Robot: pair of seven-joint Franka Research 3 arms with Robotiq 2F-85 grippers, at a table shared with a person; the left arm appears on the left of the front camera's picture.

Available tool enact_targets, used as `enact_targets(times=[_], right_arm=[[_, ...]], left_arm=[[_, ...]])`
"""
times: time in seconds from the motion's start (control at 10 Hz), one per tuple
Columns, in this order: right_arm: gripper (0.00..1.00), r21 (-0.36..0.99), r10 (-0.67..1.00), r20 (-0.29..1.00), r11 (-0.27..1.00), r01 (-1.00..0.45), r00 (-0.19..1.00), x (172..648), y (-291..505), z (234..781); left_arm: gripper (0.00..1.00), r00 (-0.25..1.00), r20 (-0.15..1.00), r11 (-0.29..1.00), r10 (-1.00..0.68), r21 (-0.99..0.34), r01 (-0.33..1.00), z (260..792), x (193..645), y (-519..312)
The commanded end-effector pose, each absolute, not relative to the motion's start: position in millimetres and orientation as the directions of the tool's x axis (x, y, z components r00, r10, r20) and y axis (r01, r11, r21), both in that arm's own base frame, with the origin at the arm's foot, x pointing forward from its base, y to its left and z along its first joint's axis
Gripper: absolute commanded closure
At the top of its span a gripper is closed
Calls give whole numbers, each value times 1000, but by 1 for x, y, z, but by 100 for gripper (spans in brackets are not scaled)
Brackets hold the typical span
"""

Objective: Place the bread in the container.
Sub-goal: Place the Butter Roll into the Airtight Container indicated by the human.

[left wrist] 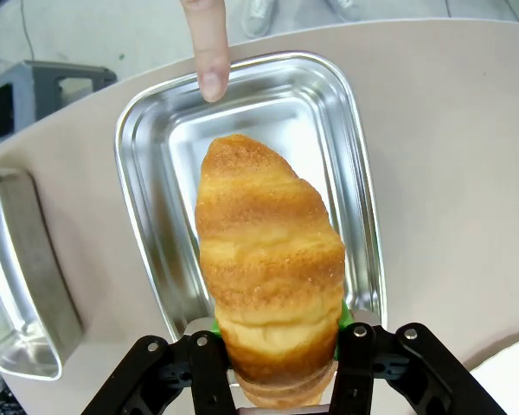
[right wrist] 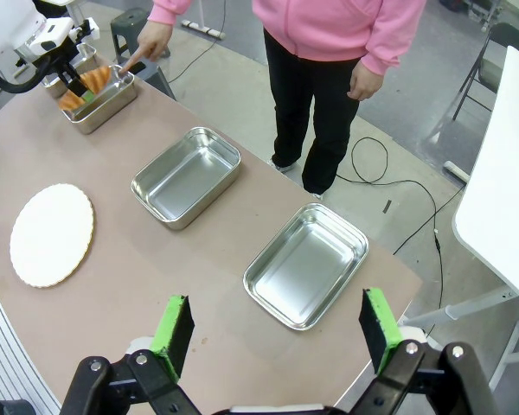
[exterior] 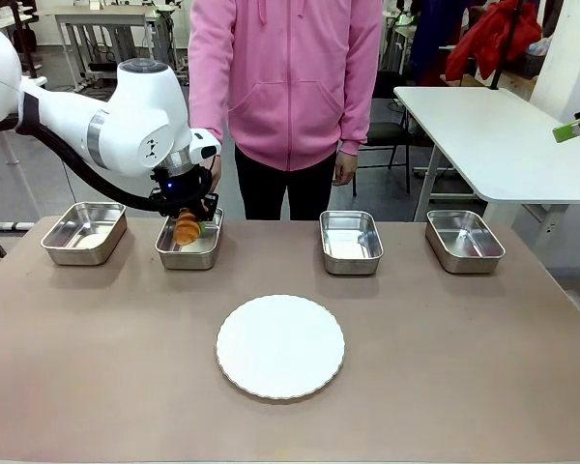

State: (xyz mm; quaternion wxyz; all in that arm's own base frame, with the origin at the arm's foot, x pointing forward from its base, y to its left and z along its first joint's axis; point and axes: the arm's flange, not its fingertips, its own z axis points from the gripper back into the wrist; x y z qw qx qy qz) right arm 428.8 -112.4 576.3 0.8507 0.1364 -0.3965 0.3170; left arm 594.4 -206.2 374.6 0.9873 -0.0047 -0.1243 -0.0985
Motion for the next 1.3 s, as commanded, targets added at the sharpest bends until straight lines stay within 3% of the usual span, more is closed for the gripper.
enact_targets(times=[0.0, 0.1, 1.2], right_arm=[[0, -12, 422, 773, 757, -654, 473, 429, -112, 578], [0, -12, 422, 773, 757, -654, 473, 429, -112, 578], [0, -12, 422, 773, 757, -654, 473, 429, -112, 578]], left_arm=[[42, 941, 272, 977, -202, -4, 211, 371, 598, -198], [3, 931, 295, 974, -214, -4, 226, 370, 597, -197], [0, 935, 291, 978, -203, 9, 209, 373, 601, -201]])
